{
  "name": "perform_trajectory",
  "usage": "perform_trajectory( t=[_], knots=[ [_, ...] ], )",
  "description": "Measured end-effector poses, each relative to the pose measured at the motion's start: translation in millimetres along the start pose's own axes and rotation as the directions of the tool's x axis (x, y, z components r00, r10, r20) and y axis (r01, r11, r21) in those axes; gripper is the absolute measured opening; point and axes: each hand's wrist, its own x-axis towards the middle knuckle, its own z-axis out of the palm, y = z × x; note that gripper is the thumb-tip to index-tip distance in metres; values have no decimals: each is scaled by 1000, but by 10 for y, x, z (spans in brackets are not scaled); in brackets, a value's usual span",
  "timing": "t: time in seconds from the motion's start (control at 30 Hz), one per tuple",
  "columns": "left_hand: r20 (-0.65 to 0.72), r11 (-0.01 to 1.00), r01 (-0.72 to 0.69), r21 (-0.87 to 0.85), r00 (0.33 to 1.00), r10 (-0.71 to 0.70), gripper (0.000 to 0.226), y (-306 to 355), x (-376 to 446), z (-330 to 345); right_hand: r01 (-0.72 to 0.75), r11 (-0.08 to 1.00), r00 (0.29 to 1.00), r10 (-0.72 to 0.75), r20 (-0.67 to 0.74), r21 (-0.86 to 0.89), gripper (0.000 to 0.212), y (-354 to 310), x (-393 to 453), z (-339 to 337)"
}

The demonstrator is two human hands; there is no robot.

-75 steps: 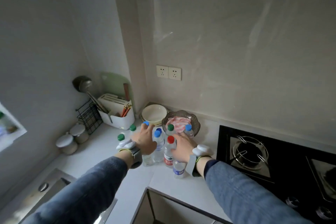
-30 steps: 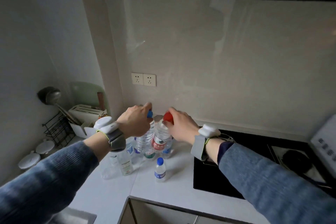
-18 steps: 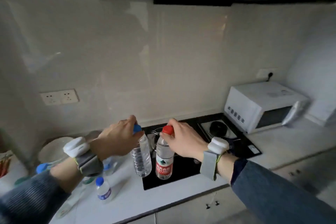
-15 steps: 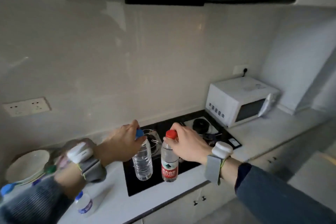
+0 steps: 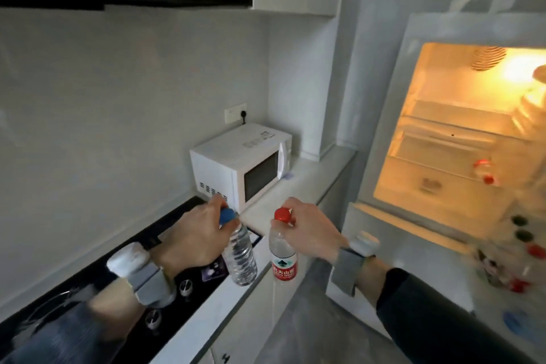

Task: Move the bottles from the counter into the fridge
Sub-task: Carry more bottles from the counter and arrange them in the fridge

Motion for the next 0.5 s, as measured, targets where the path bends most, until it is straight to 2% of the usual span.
perform_trajectory(
  t=[0.13,0.27,0.5],
  knots=[
    [33,991,-126,-51,991,128,23,645,700,430,-115,993,989,116,-96,21,31,718,163,-472],
    [68,971,-218,-97,972,225,22,1116,1157,725,-192,981,964,192,-185,15,25,1174,158,-783],
    [187,922,-318,-221,914,360,16,1719,1876,1160,-359,931,894,361,-264,59,28,1762,204,-1160]
  ],
)
